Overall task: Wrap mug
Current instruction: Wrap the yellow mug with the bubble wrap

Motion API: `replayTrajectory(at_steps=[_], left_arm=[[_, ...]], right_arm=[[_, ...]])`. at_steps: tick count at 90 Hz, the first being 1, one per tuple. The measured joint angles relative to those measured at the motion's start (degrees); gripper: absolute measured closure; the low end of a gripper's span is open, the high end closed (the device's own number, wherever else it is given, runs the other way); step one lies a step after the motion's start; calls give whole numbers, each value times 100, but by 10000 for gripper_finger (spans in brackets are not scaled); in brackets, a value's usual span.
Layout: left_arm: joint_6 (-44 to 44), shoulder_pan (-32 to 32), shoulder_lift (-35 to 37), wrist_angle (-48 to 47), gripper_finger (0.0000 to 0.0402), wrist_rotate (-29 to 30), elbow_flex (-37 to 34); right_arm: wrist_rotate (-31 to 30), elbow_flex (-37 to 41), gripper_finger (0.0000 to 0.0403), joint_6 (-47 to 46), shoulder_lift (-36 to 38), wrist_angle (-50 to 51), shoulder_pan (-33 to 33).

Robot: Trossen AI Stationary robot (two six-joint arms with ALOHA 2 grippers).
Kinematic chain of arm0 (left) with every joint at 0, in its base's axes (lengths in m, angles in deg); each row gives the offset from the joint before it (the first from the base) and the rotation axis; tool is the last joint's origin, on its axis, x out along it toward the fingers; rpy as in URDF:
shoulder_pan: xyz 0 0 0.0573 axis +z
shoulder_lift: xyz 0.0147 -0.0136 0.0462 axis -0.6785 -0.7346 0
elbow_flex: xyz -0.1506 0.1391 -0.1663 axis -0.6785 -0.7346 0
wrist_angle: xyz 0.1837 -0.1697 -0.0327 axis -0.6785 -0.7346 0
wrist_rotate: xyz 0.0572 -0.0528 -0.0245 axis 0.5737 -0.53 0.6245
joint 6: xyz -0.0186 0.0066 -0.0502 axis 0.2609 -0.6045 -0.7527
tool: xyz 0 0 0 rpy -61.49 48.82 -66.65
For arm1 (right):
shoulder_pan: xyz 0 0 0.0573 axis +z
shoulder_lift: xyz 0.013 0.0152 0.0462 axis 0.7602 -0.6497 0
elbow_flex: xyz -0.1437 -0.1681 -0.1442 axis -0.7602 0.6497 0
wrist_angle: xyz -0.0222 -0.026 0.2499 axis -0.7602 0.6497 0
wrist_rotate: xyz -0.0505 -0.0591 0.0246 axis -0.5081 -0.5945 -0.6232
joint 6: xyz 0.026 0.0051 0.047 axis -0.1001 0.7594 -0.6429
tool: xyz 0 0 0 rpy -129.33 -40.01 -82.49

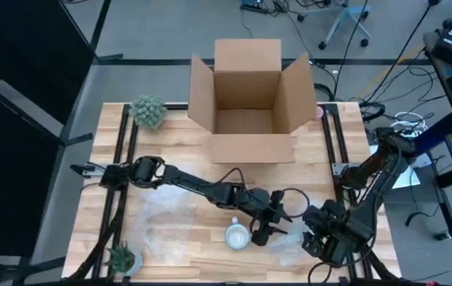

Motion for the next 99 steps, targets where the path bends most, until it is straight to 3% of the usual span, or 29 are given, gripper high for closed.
replayTrajectory(at_steps=[52,99], left_arm=[[8,4,-3,-169,222,-24,4],[721,0,-3,-509,222,-24,9]], right_arm=[[0,0,143,104,0,1,4],[0,0,143,104,2,4,4]])
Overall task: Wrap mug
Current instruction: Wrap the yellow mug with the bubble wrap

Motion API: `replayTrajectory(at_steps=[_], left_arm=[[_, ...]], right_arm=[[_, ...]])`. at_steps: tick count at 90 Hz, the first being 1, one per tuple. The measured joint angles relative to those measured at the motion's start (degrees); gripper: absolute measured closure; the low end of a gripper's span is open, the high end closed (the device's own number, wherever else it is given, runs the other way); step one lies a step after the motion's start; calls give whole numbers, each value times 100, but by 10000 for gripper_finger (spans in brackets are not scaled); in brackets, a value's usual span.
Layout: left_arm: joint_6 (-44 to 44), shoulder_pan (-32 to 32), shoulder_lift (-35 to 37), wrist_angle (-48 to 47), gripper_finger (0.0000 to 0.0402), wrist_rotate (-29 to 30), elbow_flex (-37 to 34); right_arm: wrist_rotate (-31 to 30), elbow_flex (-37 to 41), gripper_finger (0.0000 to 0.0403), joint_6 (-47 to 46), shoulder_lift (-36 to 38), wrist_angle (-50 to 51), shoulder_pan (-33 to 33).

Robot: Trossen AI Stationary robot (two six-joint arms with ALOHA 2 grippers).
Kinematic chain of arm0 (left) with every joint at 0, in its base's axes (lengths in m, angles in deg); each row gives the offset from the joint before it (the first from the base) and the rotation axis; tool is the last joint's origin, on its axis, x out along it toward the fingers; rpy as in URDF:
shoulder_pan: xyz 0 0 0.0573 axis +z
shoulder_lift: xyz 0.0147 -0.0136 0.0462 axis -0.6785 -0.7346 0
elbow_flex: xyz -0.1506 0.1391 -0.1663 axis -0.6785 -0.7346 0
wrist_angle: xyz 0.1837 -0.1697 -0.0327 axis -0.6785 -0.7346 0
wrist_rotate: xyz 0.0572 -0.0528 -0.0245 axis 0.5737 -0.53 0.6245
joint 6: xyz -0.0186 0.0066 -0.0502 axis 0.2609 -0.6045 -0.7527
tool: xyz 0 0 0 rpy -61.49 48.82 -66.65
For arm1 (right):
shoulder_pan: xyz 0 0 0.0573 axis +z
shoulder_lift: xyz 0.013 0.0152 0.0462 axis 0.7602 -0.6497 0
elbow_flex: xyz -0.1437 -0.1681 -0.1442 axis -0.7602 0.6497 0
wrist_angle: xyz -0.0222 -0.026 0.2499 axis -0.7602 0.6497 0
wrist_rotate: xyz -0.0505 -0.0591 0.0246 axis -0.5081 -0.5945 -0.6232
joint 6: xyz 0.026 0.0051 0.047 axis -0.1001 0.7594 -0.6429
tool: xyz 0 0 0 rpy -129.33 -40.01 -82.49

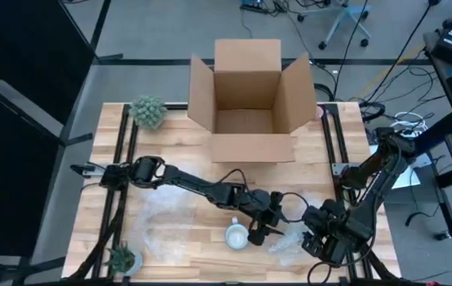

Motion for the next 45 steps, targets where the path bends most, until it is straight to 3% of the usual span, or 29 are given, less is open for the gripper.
replayTrajectory(at_steps=[45], left_arm=[[0,0,0,-2,222,-146,0]], right_arm=[[-2,0,143,-2,0,0,0]])
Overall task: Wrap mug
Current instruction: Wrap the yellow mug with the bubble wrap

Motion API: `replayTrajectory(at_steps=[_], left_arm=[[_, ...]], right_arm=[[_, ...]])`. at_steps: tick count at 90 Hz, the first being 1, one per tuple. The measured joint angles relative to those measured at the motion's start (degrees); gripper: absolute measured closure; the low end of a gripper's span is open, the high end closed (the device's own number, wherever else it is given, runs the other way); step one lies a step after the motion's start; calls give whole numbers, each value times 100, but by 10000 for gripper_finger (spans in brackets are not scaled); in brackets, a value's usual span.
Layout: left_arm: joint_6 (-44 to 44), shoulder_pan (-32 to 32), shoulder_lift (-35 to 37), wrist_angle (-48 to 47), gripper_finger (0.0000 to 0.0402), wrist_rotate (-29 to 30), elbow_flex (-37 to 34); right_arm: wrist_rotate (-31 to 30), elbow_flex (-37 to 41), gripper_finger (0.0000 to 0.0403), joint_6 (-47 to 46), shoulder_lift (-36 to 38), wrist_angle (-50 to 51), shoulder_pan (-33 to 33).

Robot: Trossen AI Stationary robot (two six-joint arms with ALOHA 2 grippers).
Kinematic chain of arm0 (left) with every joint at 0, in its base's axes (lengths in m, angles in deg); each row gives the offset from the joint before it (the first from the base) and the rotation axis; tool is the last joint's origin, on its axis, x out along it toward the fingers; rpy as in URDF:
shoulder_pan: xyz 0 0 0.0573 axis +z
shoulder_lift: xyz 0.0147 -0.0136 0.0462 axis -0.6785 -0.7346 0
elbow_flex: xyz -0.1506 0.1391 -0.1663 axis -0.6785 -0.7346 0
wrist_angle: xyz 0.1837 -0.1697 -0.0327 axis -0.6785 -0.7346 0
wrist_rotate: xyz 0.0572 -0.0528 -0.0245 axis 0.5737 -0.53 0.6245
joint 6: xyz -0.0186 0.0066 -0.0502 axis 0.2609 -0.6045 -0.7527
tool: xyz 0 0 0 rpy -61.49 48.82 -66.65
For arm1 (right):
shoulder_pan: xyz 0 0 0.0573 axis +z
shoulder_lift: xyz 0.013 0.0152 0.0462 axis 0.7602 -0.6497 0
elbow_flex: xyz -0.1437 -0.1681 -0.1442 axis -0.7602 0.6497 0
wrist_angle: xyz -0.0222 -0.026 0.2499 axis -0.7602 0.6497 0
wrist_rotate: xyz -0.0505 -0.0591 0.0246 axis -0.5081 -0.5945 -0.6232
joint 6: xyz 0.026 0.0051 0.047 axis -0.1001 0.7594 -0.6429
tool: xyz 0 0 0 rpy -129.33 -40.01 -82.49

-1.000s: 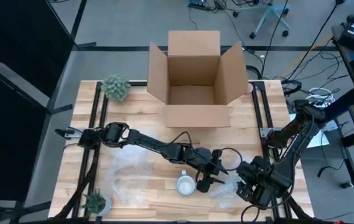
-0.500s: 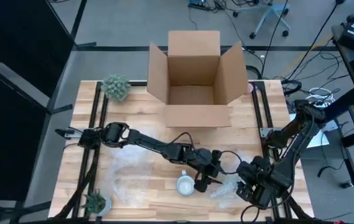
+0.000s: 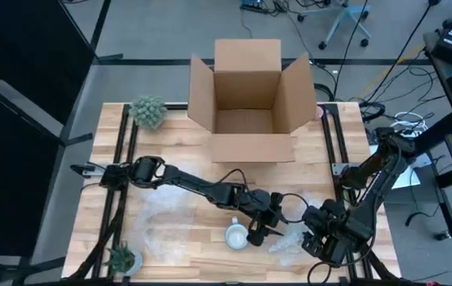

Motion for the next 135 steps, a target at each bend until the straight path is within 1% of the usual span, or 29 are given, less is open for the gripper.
replayTrajectory(at_steps=[46,55,62,74,103,106,116,128,135], left_arm=[[2,1,0,0,222,-5,0],[67,13,0,-85,222,-242,0],[283,17,0,-248,222,-422,0],[494,17,0,-375,222,-446,0],[507,17,0,-463,222,-441,0],[547,16,0,-461,222,-362,0],[592,7,0,-413,222,273,0],[592,17,0,-430,222,608,-2],[595,17,0,-428,222,670,-2]], right_arm=[[2,0,143,-17,0,0,0],[2,0,143,-8,0,0,0],[2,0,143,-4,0,0,0],[2,0,143,-2,0,-1,0],[2,0,143,0,0,17,0],[2,0,143,-5,0,16,0],[1,0,143,-18,0,17,0],[2,0,143,-25,0,17,0],[2,0,143,-122,0,16,0]])
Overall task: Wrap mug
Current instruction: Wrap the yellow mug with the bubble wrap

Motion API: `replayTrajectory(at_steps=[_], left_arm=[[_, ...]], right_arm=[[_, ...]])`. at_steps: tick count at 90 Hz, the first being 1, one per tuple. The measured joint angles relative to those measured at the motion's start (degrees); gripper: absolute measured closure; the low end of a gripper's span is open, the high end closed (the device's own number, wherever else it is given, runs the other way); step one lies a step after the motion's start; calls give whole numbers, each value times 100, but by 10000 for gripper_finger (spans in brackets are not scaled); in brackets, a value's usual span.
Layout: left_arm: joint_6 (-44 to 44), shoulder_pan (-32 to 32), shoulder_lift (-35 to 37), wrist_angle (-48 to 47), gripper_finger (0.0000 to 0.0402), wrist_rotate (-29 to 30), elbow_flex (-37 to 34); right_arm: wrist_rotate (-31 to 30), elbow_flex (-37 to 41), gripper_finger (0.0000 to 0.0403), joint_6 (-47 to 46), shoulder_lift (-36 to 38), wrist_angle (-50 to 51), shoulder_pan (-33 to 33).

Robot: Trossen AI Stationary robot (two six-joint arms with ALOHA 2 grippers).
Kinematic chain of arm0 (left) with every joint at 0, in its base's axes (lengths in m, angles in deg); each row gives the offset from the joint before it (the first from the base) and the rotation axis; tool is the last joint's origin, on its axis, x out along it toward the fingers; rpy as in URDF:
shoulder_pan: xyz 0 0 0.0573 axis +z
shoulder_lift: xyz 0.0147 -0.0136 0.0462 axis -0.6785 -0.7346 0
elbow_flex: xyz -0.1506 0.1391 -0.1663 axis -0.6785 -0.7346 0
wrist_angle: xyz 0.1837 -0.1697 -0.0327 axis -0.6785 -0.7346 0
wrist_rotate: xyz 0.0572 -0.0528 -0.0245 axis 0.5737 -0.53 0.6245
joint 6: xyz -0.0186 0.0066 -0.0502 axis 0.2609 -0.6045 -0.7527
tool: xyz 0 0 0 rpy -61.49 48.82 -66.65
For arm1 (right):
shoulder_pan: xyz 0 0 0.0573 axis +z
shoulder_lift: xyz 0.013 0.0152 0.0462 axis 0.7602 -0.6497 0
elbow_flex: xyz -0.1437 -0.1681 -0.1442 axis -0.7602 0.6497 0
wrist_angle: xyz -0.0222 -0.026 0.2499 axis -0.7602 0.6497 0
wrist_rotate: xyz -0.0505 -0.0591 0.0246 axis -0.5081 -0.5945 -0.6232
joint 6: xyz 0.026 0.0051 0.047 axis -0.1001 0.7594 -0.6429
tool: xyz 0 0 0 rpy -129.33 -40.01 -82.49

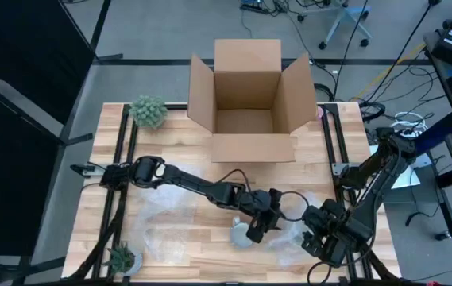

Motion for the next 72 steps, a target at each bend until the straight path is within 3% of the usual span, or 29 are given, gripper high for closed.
replayTrajectory(at_steps=[72], left_arm=[[0,-7,-7,32,222,89,-7]], right_arm=[[-2,0,143,-6,2,52,0]])
